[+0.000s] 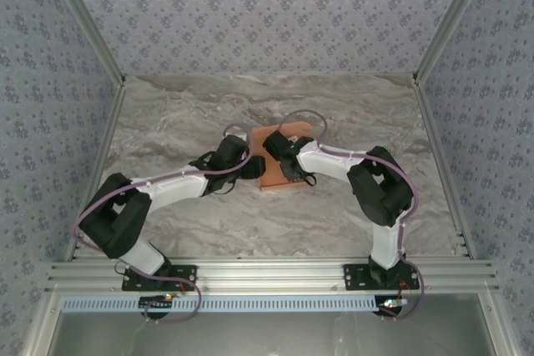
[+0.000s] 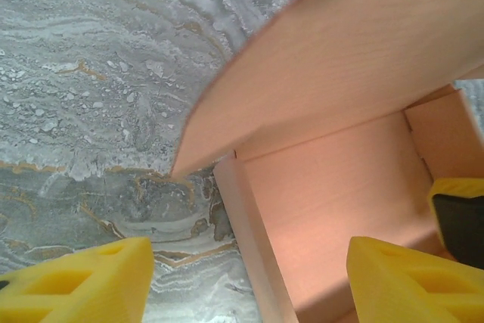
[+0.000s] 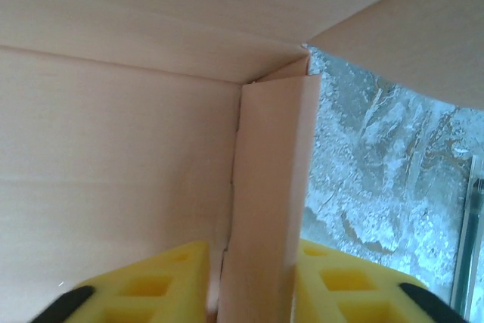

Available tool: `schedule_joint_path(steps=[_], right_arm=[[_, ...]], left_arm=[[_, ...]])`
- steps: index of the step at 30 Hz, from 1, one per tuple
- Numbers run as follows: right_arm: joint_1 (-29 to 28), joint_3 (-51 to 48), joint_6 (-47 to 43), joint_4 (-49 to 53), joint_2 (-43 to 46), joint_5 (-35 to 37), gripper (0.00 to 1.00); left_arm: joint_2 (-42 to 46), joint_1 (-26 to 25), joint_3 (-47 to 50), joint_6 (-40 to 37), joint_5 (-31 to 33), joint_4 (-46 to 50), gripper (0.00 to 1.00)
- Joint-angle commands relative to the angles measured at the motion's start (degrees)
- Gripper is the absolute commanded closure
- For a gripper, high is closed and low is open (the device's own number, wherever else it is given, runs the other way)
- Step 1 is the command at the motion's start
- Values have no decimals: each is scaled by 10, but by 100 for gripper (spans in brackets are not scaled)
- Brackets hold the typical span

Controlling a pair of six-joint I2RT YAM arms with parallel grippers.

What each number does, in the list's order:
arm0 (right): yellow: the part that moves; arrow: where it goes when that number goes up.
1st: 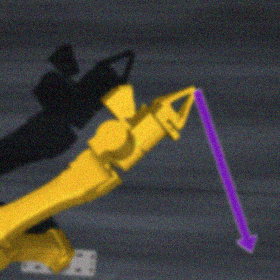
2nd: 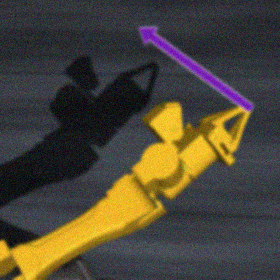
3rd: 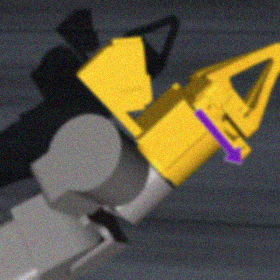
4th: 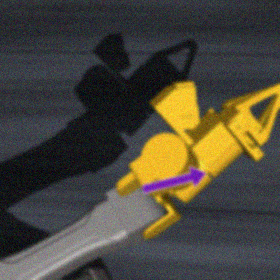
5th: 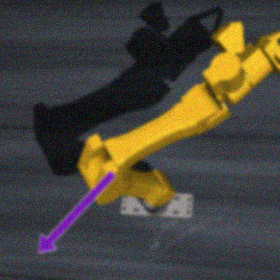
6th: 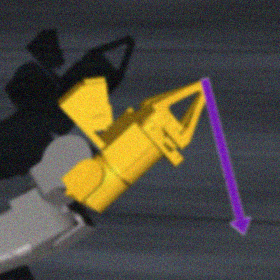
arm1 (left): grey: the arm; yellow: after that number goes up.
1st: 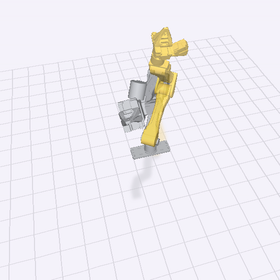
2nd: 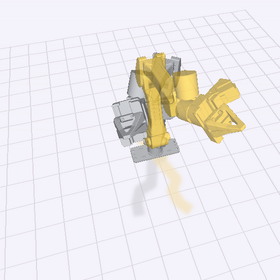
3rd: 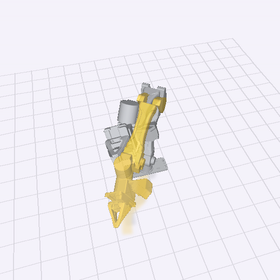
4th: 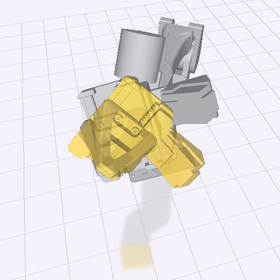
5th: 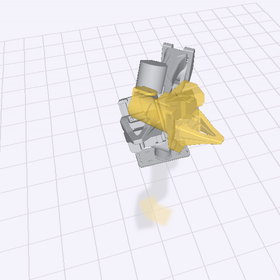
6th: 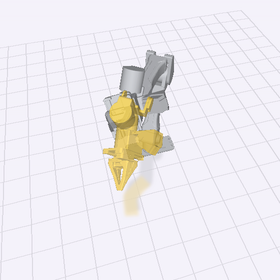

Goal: Fold the paper box

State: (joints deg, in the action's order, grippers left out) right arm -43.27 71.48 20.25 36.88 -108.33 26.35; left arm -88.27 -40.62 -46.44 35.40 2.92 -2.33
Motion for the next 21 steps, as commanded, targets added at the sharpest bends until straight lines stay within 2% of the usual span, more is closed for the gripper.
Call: schedule_joint_path(steps=[1,7,11,17,21], right_arm=[[-14,1,35,27,30,7,61],[-25,11,44,52,50,27,51],[-34,6,50,68,85,44,48],[-34,-60,56,74,207,42,45],[11,-116,44,59,291,14,42]], left_arm=[[32,-4,20,-6,-13,12,29],[55,-3,47,-11,-12,12,27],[65,-3,64,-12,-9,8,25],[102,0,86,-20,1,10,21],[135,9,102,-22,3,12,19]])
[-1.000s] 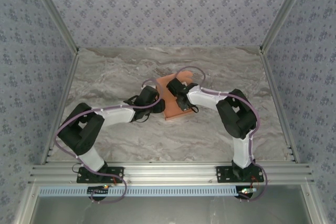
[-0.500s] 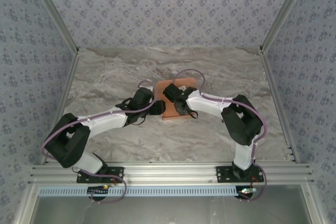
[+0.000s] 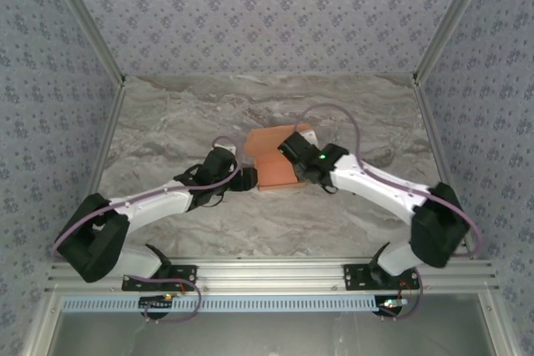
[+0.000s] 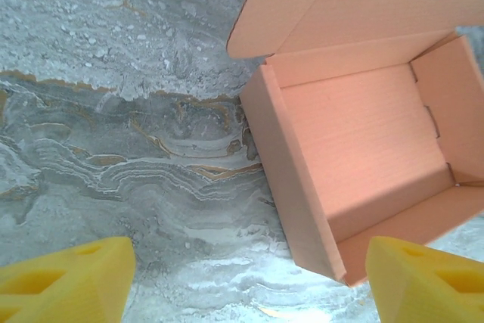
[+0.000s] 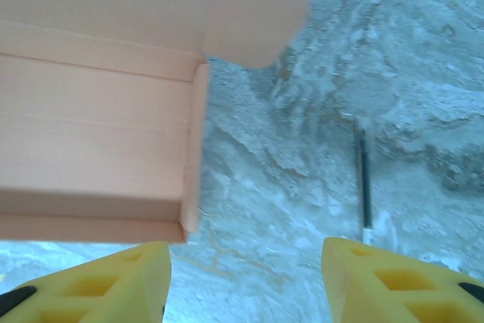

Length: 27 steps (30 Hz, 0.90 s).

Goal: Fold the paper box

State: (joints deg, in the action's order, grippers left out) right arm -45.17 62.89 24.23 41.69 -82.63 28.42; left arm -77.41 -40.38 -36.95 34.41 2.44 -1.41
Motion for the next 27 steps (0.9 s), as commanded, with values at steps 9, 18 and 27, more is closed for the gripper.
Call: schedule_joint_path(steps=[9,18,27], right_arm=[[233,-85,-64,-32,17,-132,41],[307,-69,-104,-51,-107,-202,48],[325,-44,-131,-63,-173,-229,65]], left_arm=[[80,16,10,-20,9,28,19],[86,22,9,-23,11,37,19],[88,26,12,-25,13,44,19]])
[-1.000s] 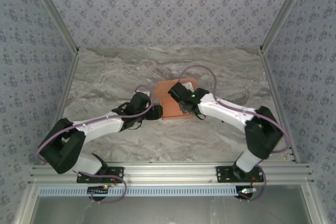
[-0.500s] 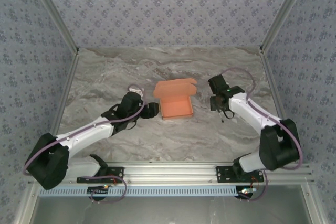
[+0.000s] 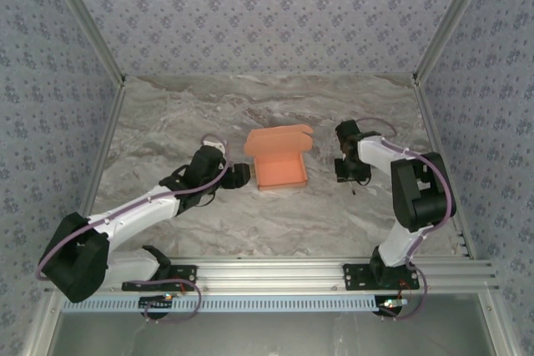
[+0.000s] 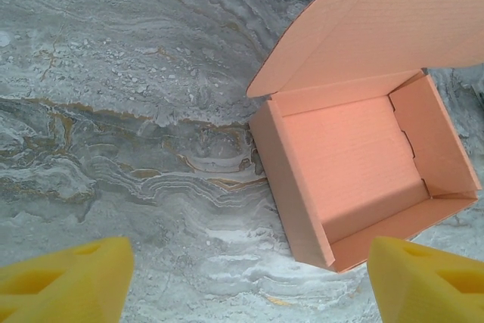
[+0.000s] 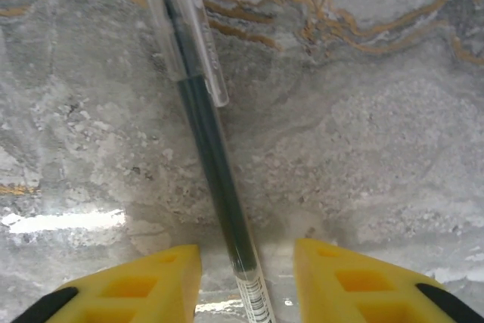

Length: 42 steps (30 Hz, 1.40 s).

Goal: Fold the paper box

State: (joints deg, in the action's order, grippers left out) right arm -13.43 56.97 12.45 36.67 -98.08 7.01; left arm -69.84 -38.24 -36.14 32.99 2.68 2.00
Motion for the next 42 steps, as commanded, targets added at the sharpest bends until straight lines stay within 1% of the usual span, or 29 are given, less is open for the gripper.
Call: schedule_joint_path(steps=[1,7,10,14,17,21,23,26,29,33,37,42], right_arm=[[8,16,-15,-13,-22,-18,67],[10,12,-23,-19,-26,-30,82],[9,5,-22,-19,-10,-30,86],[5,-17,-16,-44,41,-33,91],[-4,-42,-17,-52,108,-33,91],[-45,-72,-42,-70,223,-46,93],[-72,-82,-74,-86,275,-81,93],[-132,-81,-122,-107,310,-98,93],[-199,-54,-174,-110,286,-81,93],[-263,2,-246,-100,208,-37,93],[-296,50,-326,-99,128,-8,92],[-306,97,-387,-76,46,9,91]], left_arm=[[13,5,4,-10,10,11,19],[14,7,4,-11,11,13,19],[17,8,7,-12,11,17,19],[24,11,10,-14,12,21,19],[31,20,15,-14,13,24,19],[44,42,23,-16,7,29,19],[53,55,27,-17,2,31,19],[63,73,31,-19,-5,34,19],[73,89,31,-19,-11,40,19],[90,95,36,-16,-13,45,19],[104,96,46,-11,-13,52,19],[118,97,53,-8,-5,60,19]])
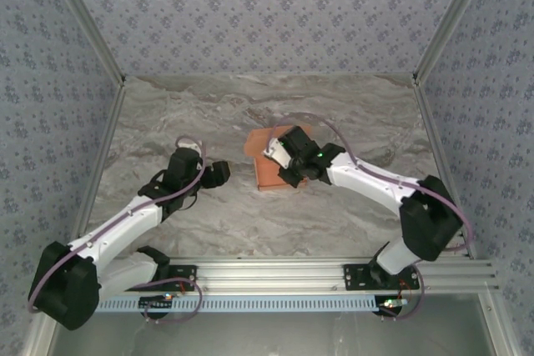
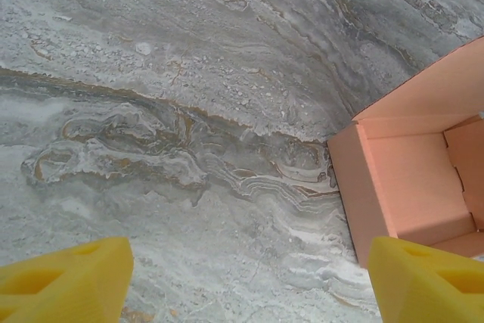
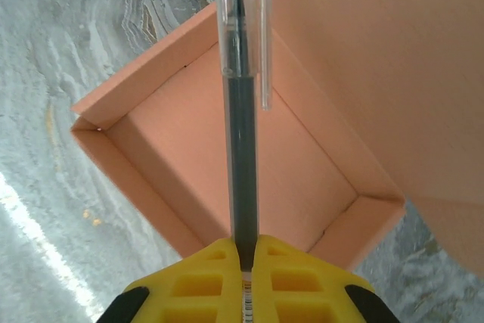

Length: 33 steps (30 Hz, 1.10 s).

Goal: Fold the paper box

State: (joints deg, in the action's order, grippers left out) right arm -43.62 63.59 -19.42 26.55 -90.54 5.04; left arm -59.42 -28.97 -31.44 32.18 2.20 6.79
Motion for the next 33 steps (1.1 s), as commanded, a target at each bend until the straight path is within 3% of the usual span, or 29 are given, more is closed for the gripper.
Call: schedule_joint_path(steps=[1,10,16,21,28,33], right_arm=[[-6,41,-76,31,-48,34,91],[-11,110,-101,74,-157,71,91],[-11,106,-96,70,-174,77,90],[-12,109,-86,65,-176,80,80],[-8,99,-64,54,-124,83,69],[15,42,4,13,-7,23,64]], left_arm=[[16,4,7,-1,2,13,19],[16,5,8,-5,4,17,18],[10,6,6,-5,1,12,18],[1,5,5,-5,-3,7,18],[-2,5,0,-3,-8,2,18],[-12,5,-4,-21,-26,-30,18]])
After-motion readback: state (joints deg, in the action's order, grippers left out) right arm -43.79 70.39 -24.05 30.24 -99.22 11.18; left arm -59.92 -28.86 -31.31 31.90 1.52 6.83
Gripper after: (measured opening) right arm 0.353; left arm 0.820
